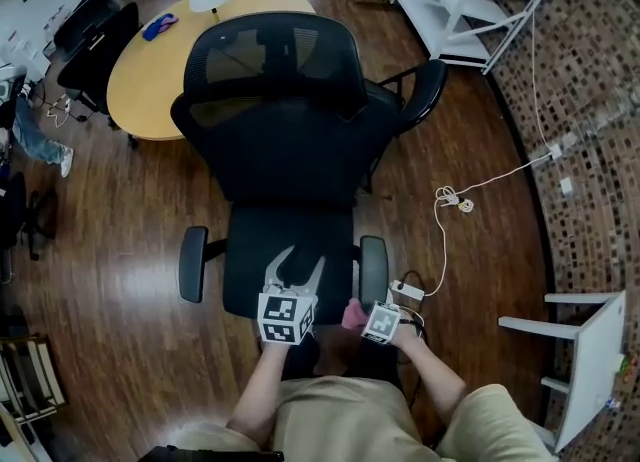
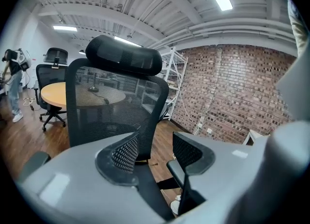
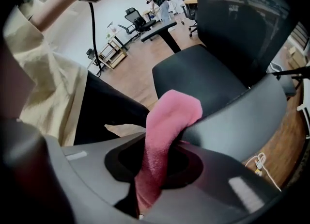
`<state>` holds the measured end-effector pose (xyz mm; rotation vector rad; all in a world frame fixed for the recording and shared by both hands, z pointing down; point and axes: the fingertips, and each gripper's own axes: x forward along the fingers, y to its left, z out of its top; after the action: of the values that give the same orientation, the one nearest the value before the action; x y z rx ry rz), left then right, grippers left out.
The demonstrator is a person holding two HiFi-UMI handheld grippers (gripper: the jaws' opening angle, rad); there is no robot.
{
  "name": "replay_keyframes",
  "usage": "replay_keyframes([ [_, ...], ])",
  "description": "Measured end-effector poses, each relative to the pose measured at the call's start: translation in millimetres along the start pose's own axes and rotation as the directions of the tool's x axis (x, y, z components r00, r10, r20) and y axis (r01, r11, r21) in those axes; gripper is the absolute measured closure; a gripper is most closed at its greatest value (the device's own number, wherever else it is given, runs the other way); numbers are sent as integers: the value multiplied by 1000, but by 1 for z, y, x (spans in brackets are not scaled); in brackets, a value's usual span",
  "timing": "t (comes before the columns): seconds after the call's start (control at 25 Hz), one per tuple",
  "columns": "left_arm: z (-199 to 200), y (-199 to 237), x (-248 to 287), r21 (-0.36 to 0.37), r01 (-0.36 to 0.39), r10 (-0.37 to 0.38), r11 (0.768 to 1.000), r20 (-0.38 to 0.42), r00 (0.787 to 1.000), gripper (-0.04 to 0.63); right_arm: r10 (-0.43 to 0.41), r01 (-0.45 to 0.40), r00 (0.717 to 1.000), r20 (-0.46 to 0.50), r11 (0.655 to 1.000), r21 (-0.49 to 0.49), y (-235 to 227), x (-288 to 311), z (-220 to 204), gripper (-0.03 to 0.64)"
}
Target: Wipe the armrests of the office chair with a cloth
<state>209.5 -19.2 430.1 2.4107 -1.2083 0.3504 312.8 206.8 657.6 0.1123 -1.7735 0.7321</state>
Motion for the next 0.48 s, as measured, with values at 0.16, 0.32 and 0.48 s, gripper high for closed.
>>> replay_keyframes([
  [0.16, -1, -7, 12, -3, 7, -7, 1000, -14, 1000, 397, -24, 22, 1000, 19, 997, 72, -15, -12, -30, 546],
  [0.32, -4, -16, 22, 5, 14, -14, 1000, -39, 999, 396, -48, 46, 999, 13, 991, 125, -38, -23, -59, 546],
  [0.48, -8, -25, 29, 9, 9, -8, 1000, -63, 998, 397, -95, 88, 995, 32, 980, 181, -68, -30, -76, 546],
])
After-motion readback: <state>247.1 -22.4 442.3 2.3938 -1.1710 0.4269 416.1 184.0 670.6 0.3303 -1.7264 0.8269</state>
